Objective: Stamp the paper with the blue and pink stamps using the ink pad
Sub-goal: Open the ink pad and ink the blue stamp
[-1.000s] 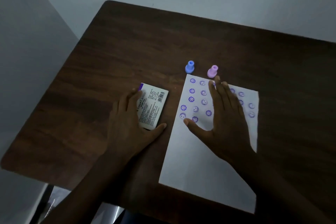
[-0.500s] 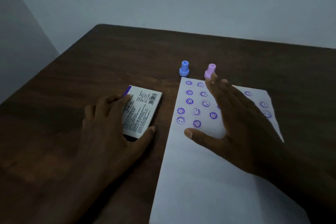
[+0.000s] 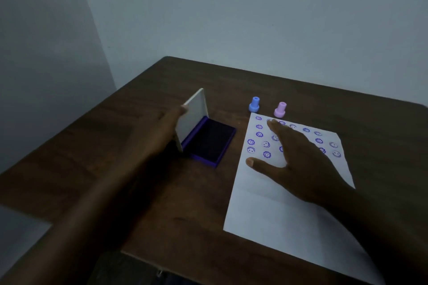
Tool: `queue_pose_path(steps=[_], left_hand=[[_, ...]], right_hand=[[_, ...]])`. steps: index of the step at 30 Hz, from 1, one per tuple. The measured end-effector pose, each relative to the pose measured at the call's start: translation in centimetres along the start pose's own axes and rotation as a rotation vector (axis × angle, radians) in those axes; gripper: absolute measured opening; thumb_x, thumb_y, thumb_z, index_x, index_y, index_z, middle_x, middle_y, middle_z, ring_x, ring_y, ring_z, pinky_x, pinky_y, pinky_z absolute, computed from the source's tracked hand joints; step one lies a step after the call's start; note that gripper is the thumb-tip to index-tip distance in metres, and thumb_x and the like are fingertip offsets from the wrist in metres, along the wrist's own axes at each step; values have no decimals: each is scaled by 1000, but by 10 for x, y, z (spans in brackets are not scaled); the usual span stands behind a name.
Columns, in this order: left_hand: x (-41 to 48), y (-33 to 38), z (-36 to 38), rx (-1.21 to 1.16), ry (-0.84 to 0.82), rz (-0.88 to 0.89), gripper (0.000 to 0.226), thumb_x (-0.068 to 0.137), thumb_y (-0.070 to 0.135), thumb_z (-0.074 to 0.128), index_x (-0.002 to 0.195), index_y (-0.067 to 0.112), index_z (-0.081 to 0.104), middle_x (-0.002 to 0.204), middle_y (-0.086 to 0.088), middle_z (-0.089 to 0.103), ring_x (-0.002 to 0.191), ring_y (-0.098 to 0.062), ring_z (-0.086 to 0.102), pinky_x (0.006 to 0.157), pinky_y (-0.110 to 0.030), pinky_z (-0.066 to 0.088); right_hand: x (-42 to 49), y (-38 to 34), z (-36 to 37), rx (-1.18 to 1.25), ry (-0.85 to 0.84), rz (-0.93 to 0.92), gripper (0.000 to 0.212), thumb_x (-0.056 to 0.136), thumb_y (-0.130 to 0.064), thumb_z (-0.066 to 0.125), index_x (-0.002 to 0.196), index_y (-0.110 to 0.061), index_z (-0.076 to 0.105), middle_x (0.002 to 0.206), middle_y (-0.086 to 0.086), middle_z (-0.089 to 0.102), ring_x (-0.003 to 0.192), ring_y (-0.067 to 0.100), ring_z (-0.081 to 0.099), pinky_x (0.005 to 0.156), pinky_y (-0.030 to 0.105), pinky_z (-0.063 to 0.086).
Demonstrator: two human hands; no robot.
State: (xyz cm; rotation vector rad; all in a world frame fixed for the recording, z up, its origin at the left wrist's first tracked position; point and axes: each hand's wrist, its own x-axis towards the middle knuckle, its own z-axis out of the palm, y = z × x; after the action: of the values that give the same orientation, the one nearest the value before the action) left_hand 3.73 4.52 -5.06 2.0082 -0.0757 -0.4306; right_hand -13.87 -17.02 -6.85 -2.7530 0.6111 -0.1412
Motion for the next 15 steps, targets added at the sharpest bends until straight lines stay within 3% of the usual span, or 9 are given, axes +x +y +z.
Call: queue_pose_path(steps=[2, 3, 5, 8, 12, 15], left_hand=[[19, -3, -17, 36, -16, -9, 52, 94, 49, 63, 136, 20, 54, 112, -12, 64, 100, -31, 64, 72, -36, 51], [29, -4, -24, 87, -14, 8, 56, 96, 42, 64, 143, 13, 50, 128, -17, 62, 113, -34, 61, 82, -37, 52], [36, -3, -33, 233, -15, 20, 61, 95, 49, 62, 144, 14, 52, 143, -17, 56, 126, -35, 55, 105, -46, 48], [38, -7, -38, 309, 2, 129, 49, 93, 57, 60, 117, 15, 70, 128, -15, 67, 111, -30, 63, 93, -41, 52], [41, -10, -31, 459, 1, 200, 48, 95, 51, 63, 126, 15, 68, 134, -14, 64, 119, -32, 59, 95, -40, 46], [47, -12, -31, 468, -14, 250, 30, 93, 47, 67, 102, 19, 70, 117, -8, 68, 106, -26, 60, 88, -37, 45]], right_hand=[[2, -5, 2, -8, 15, -8, 119, 57, -93, 35, 156, -30, 15, 165, -7, 23, 148, 16, 28, 117, 41, 26], [4, -7, 3, -9, 28, -14, 120, 56, -94, 34, 156, -30, 16, 164, -7, 25, 147, 16, 30, 117, 41, 27], [7, -12, 4, -6, 54, -34, 120, 55, -95, 33, 155, -30, 19, 163, -7, 28, 146, 16, 32, 116, 40, 28], [13, -18, 7, -4, 49, -46, 119, 56, -93, 35, 156, -29, 19, 163, -7, 28, 145, 16, 33, 116, 40, 28], [18, -25, 11, -11, 2, -55, 120, 56, -91, 35, 156, -28, 16, 164, -4, 25, 147, 18, 30, 117, 41, 27], [20, -29, 13, -21, 19, -72, 119, 58, -91, 36, 156, -28, 17, 164, -4, 25, 147, 18, 31, 117, 41, 28]])
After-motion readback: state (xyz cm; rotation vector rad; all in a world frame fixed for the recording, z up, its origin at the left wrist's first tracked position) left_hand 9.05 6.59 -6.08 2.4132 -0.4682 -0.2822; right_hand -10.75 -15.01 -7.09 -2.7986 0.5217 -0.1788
